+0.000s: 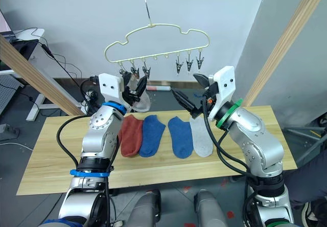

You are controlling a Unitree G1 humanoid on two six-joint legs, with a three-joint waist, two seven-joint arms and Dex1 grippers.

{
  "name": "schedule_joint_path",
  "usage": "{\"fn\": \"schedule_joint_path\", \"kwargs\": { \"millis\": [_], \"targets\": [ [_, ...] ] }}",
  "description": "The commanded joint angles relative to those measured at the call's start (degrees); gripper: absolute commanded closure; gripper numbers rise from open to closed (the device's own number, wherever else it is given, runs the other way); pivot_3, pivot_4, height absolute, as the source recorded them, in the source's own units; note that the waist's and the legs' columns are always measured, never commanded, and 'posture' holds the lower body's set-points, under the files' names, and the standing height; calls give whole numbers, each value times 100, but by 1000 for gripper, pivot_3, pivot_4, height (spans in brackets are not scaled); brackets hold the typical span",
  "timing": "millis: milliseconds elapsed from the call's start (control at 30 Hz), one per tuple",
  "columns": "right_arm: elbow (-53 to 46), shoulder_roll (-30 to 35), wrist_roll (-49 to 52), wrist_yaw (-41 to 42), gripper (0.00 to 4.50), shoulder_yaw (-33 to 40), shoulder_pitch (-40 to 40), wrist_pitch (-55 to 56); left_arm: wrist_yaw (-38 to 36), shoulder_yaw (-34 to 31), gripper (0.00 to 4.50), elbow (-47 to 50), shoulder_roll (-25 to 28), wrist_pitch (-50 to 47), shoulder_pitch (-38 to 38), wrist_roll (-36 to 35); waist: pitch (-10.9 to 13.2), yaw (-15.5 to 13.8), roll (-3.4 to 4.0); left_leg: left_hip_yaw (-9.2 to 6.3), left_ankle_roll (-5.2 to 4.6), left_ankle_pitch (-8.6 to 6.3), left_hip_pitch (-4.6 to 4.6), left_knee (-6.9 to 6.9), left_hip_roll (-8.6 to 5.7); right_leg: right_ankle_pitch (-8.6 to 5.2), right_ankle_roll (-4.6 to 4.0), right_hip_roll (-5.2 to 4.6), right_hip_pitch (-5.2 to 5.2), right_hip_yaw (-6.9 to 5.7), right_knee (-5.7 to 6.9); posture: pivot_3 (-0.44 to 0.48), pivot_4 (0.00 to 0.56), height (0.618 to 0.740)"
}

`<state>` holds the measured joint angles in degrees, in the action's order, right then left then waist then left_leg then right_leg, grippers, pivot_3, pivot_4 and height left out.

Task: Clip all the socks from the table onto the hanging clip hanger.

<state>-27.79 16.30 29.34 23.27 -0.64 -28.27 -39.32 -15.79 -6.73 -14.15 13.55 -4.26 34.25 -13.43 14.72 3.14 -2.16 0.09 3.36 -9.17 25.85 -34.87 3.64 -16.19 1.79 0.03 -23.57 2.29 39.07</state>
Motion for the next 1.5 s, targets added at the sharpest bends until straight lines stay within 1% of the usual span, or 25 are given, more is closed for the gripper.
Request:
{"fn": "schedule_joint_path", "kwargs": {
  "millis": [33,100,167,533,933,1500],
  "targets": [
    [-332,29,132,-23,0,97,-83,36,-10,-47,1591,-37,-22,233,187,49,0,1,0,0,0,0,0,0,0,0,0,0,0,1,0,-124,237,740],
    [-345,39,151,-38,0,100,-79,19,-20,-53,1960,-161,-15,289,275,61,0,1,0,-1,0,0,0,0,0,0,0,0,0,-1,0,-127,238,740],
    [-357,59,166,-44,0,104,-67,9,0,-66,2549,-258,-8,328,345,75,0,6,0,0,0,0,0,-1,0,0,0,0,0,-1,1,-126,239,740],
    [-392,113,216,-108,0,116,-33,-5,108,-126,2549,-357,14,471,420,155,0,11,0,0,0,0,0,-2,0,1,1,0,0,0,1,-127,240,740],
    [-376,125,227,-102,0,114,-43,-33,203,-163,2549,-722,42,686,643,228,0,11,0,0,0,0,0,-2,0,1,1,0,1,0,1,-128,246,740],
    [-379,113,225,-122,0,109,-56,-61,102,-34,2549,-1103,149,1032,829,566,0,11,0,0,0,0,0,-2,0,2,1,0,1,0,2,-131,247,740]
  ]
}}
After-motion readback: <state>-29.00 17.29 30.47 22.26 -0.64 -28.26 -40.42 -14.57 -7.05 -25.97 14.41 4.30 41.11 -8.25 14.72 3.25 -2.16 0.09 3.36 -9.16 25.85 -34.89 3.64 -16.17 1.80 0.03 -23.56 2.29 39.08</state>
